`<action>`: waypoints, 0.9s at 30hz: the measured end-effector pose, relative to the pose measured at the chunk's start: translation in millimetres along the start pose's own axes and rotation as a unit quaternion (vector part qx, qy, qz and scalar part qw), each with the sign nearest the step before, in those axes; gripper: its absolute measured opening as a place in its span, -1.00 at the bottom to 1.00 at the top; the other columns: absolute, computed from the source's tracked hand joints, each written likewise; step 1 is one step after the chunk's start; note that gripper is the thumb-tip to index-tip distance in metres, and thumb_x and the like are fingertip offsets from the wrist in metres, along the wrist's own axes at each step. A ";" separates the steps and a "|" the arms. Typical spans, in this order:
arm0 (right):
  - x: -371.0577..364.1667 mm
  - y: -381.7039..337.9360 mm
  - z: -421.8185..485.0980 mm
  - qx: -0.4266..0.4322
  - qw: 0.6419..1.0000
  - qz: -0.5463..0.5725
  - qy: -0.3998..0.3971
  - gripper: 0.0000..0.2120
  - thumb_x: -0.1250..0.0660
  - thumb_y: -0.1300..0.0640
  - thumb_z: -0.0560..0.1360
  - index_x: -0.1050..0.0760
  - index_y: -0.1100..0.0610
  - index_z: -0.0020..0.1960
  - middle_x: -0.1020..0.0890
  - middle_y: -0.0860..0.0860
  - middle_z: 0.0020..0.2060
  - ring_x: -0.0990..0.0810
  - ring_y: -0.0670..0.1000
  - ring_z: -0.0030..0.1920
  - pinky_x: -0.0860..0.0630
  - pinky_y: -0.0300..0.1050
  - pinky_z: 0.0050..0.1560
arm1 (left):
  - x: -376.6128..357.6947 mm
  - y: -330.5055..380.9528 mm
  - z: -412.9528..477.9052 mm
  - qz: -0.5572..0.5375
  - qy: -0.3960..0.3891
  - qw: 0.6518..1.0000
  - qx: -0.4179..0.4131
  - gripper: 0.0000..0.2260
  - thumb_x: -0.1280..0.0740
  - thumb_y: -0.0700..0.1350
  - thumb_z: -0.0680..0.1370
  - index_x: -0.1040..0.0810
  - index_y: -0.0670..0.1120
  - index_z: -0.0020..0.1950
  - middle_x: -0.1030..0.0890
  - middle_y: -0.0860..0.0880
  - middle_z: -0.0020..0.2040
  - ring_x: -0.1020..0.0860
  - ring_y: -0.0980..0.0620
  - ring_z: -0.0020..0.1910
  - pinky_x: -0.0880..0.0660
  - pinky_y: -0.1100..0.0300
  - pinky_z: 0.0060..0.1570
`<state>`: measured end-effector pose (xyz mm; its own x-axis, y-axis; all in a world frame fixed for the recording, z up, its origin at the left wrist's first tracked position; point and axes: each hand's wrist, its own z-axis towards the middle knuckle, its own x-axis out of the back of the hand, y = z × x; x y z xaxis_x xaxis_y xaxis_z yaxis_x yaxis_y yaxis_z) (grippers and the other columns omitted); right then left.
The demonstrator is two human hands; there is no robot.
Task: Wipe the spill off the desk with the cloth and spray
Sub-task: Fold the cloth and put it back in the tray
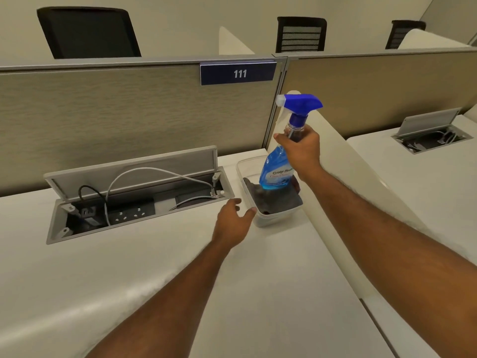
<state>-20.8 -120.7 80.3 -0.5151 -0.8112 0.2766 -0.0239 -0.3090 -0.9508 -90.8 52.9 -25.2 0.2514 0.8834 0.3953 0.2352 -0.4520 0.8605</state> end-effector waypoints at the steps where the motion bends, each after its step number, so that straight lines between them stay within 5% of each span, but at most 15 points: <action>1: -3.0 3.1 4.9 -0.001 1.000 0.004 0.003 -0.71 -0.49 0.12 0.47 -0.42 0.00 0.07 -0.56 -0.17 -0.16 -0.58 -0.14 -0.16 -0.48 -0.33 -0.10 | -6.6 5.7 5.3 -0.014 -0.006 1.000 0.015 -0.43 -0.35 0.13 0.57 -0.30 -0.04 0.51 -0.42 -0.09 0.47 -0.46 -0.11 0.37 -0.47 -0.01 0.32; 4: -13.9 16.0 18.0 -0.002 1.000 0.005 0.005 -0.73 -0.48 0.11 0.48 -0.41 -0.01 0.05 -0.55 -0.18 -0.18 -0.58 -0.14 -0.17 -0.47 -0.33 -0.09 | -22.1 15.8 21.9 -0.041 -0.049 0.996 0.067 -0.35 -0.36 0.13 0.56 -0.18 0.01 0.56 -0.30 -0.11 0.54 -0.50 -0.16 0.34 -0.56 -0.05 0.22; 7: -26.3 29.7 26.4 -0.002 1.000 0.001 -0.010 -0.73 -0.48 0.11 0.48 -0.41 0.01 0.06 -0.58 -0.13 -0.14 -0.60 -0.08 -0.10 -0.50 -0.25 0.02 | -31.0 17.4 31.3 -0.092 -0.087 0.984 0.122 -0.32 -0.37 0.05 0.57 -0.08 0.07 0.58 -0.32 -0.13 0.52 -0.67 -0.10 0.05 -0.66 0.15 -0.12; 14: -47.0 53.4 40.8 0.010 1.000 -0.007 0.002 -0.73 -0.47 0.10 0.49 -0.41 0.05 0.08 -0.58 -0.07 -0.10 -0.58 -0.09 -0.15 -0.47 -0.34 -0.03 | -48.2 3.9 36.9 -0.223 -0.082 0.958 0.159 -0.41 -0.35 -0.18 0.60 -0.17 0.01 0.56 -0.47 -0.16 0.41 -0.62 -0.11 0.15 -0.62 0.05 0.10; 27: -57.1 82.6 60.5 0.010 0.999 -0.030 -0.036 -0.60 -0.47 0.05 0.50 -0.45 0.18 0.24 -0.60 -0.04 -0.04 -0.59 -0.07 -0.09 -0.50 -0.31 0.00 | -56.8 -4.5 43.2 -0.224 -0.072 0.960 0.153 -0.37 -0.35 -0.23 0.59 -0.16 -0.01 0.59 -0.48 -0.15 0.41 -0.58 -0.17 0.24 -0.59 -0.05 0.17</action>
<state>58.5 -129.9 -5.6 -0.4498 -0.8247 0.3430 -0.0360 -0.3670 -0.9295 -65.6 -0.6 -65.4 0.1838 0.9812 -0.0594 0.6094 -0.0663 0.7900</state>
